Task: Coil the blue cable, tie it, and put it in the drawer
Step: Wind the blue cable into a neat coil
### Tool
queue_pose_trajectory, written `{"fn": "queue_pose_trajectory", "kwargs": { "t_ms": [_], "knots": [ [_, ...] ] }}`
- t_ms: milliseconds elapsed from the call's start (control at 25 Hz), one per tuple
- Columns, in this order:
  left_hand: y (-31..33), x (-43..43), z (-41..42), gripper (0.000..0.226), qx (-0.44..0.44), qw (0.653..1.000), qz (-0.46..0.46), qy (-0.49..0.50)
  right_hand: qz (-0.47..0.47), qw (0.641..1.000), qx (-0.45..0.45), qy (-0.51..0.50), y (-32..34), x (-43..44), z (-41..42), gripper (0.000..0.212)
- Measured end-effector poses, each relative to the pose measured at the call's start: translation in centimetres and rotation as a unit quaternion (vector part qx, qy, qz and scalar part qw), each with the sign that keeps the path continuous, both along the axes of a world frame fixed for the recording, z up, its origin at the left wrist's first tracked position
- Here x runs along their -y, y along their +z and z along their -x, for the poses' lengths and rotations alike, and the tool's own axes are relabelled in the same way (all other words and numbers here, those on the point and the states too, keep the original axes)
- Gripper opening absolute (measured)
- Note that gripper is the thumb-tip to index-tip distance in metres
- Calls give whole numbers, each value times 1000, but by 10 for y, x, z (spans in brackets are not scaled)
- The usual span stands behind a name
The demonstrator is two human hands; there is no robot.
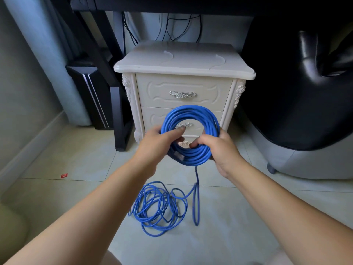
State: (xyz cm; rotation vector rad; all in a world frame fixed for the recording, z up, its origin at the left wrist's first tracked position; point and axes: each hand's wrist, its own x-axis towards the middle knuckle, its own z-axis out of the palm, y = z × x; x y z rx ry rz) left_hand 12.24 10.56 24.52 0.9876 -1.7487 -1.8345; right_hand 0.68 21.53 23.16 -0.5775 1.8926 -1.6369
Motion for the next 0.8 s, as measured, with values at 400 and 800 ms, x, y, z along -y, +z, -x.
{"fn": "queue_pose_trajectory", "kwargs": {
  "t_ms": [400, 800],
  "knots": [
    [1, -5, 6, 85, 65, 833, 526, -158, -238, 891, -370, 111, 19, -6, -1, 22],
    [0, 4, 14, 24, 79, 939, 333, -33, -163, 959, -158, 167, 20, -16, 3, 63]
  ]
}}
